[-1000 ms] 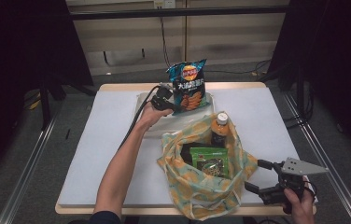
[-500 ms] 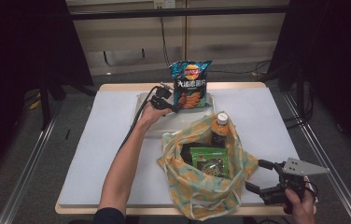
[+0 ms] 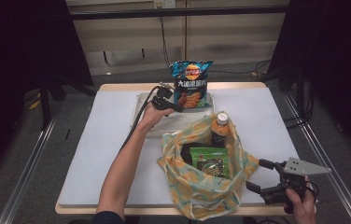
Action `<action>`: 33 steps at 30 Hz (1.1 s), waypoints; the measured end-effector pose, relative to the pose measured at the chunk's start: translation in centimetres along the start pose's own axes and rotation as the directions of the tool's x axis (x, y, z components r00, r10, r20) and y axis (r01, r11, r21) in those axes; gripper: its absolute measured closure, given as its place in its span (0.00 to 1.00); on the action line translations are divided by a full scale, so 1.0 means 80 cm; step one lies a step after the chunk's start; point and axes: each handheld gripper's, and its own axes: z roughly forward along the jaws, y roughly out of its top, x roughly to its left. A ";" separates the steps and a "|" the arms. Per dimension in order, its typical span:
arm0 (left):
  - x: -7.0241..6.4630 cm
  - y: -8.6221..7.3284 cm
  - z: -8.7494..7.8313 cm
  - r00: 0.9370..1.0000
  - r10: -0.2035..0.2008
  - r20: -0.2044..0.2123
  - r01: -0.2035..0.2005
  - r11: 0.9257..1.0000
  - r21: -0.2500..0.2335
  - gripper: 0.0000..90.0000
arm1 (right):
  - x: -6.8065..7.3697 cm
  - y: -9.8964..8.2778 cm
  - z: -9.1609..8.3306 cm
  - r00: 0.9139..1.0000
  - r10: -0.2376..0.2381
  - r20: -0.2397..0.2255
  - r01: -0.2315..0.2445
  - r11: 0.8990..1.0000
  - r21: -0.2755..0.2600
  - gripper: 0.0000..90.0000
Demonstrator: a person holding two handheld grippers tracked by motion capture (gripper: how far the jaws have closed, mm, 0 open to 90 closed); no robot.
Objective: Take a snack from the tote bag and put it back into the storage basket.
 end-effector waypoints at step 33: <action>-0.110 -0.066 -0.125 0.991 0.117 0.063 -0.094 0.954 -0.283 0.42 | 0.004 0.003 -0.004 0.999 -0.006 0.035 0.007 1.000 -0.015 0.03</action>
